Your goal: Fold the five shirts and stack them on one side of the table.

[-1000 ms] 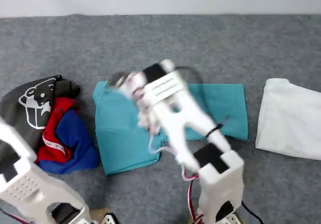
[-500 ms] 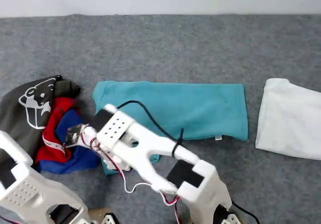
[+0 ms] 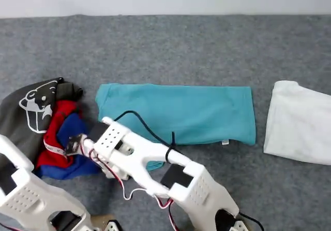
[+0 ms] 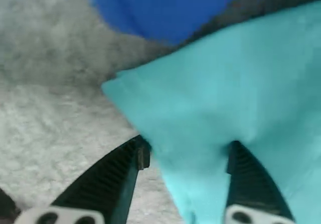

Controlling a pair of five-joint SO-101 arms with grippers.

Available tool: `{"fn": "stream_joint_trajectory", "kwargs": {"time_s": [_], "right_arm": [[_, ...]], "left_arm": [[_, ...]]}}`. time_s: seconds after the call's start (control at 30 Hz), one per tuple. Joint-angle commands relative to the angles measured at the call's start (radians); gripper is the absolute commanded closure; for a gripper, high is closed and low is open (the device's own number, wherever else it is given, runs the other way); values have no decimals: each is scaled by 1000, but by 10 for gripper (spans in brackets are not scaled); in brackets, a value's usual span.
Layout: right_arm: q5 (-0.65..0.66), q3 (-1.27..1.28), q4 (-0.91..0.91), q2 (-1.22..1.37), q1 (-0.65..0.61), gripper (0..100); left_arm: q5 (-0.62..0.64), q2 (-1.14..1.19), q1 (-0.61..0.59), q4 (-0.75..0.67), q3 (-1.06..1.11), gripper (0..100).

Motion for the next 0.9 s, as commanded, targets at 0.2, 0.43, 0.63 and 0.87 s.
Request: {"fn": "stream_joint_trajectory", "kwargs": {"time_s": [0.2, 0.43, 0.63, 0.87], "right_arm": [[15, -54, -21, 61, 48, 971], [18, -54, -12, 54, 48, 967], [21, -54, 38, 56, 42, 947], [14, -124, 188, 51, 21, 798]], "left_arm": [[-9, -66, -3, 12, -35, 986], [-9, -66, -3, 12, -35, 986], [-9, -66, -3, 12, -35, 986], [-9, -66, 3, 12, -35, 986]]}}
